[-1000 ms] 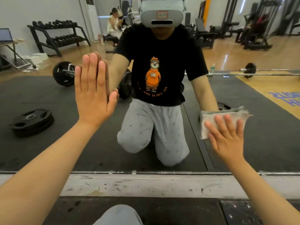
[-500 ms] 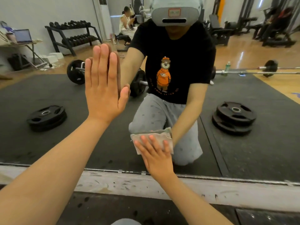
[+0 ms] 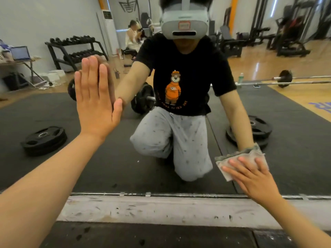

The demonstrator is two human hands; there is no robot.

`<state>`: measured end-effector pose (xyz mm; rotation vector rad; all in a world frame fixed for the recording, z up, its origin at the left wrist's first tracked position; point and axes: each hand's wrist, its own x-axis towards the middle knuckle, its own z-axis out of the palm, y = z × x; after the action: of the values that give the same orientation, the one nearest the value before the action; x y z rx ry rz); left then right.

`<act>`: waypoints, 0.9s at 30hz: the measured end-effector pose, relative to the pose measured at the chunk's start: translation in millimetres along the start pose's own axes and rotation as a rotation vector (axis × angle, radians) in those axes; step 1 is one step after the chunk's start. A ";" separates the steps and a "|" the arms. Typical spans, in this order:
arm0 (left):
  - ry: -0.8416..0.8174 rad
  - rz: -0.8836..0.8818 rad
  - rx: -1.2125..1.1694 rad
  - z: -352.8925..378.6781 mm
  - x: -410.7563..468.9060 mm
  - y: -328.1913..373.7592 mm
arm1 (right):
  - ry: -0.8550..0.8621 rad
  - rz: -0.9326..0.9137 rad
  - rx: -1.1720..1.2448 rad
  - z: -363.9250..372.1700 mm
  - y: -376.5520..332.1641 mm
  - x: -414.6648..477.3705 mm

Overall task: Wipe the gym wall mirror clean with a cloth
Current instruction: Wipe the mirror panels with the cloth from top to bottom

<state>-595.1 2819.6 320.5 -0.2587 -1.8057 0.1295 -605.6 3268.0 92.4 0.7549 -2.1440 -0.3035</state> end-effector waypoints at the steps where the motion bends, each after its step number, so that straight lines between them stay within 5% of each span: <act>1: 0.006 0.001 -0.001 0.2 0.5 1.2 | -0.024 0.002 0.002 -0.4 4.1 -4.6; 6: 0.026 -0.011 0.027 1.7 1.4 0.7 | 0.058 0.151 0.074 15.3 -66.4 13.9; 15: 0.023 0.030 0.013 1.8 0.5 -3.4 | 0.089 0.006 0.215 28.9 -260.3 135.4; 27: -0.070 0.009 0.048 -8.4 1.2 -2.4 | -0.113 -0.430 -0.052 52.1 -103.4 15.0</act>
<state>-587.5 2817.1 324.3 -0.2306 -1.8686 0.1905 -610.5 3174.9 22.2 1.1917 -2.0521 -0.6374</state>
